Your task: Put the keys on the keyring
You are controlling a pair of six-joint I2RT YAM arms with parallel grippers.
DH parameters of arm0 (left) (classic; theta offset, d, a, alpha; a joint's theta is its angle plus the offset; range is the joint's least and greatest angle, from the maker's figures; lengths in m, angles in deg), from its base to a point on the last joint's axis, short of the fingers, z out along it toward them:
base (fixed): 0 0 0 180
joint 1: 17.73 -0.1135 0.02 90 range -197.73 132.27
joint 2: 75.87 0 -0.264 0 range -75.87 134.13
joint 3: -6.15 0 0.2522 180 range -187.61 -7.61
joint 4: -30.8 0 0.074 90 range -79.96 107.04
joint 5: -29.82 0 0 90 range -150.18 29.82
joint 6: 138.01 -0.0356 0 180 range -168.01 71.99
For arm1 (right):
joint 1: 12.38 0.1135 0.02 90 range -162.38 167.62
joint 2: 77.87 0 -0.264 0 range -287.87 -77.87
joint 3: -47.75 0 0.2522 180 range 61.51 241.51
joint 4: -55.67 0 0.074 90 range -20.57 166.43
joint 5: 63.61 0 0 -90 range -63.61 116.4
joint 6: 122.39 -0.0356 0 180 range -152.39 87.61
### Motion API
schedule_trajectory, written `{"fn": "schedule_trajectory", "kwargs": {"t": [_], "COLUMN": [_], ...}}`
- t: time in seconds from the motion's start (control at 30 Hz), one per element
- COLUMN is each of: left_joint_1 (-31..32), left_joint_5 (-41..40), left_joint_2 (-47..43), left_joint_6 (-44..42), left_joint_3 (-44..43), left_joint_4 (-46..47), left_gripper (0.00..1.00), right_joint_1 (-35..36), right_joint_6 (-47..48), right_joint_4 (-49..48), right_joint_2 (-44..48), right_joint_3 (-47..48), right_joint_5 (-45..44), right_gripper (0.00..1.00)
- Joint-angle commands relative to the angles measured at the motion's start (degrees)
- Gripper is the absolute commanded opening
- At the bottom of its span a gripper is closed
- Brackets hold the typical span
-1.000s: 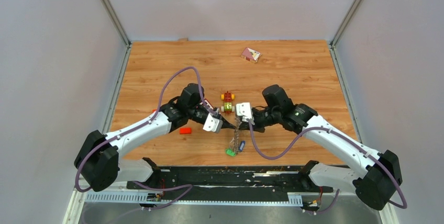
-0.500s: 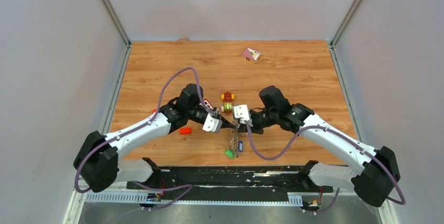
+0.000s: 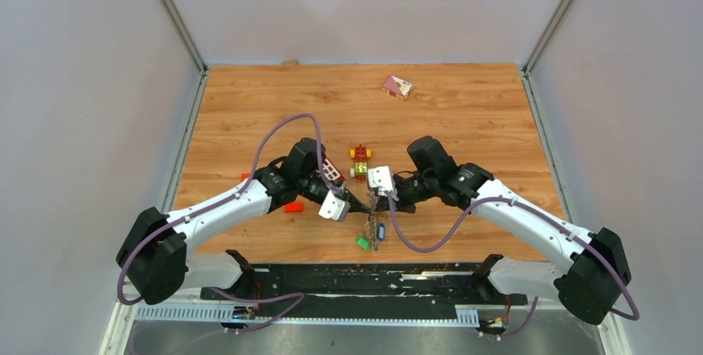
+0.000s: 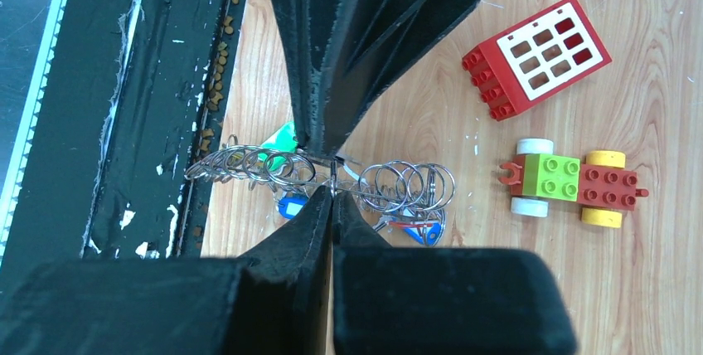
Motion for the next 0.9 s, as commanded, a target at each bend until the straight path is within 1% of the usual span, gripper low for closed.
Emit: {"fn": "schedule_trajectory", "kwargs": {"t": [0.0, 0.27, 0.5, 0.63, 0.87], "left_joint_1": [0.61, 0.61, 0.61, 0.63, 0.62], "left_joint_5": [1.43, -0.24, -0.58, -0.56, -0.22], "left_joint_2": [-0.15, -1.18, -1.3, -1.47, -1.46], "left_joint_6": [-4.68, -5.19, -1.91, -1.44, -2.47], "left_joint_3": [-1.97, -1.89, -0.91, -0.88, -0.6], "left_joint_4": [-3.21, -3.33, 0.16, 0.85, 0.45], "left_gripper": [0.0, 0.0, 0.0, 0.0, 0.0], "right_joint_1": [0.38, 0.53, 0.65, 0.98, 1.07], "right_joint_6": [0.33, 2.25, 2.94, 3.58, 2.97], "right_joint_4": [-1.05, 1.2, 2.84, 3.69, 3.57], "right_joint_2": [-0.29, -0.88, -1.85, -2.59, -3.58], "right_joint_3": [2.98, 2.76, 3.41, 3.6, 4.35], "right_joint_5": [3.58, 4.44, 5.77, 5.89, 5.81], "right_gripper": [0.0, 0.0, 0.0, 0.0, 0.0]}}
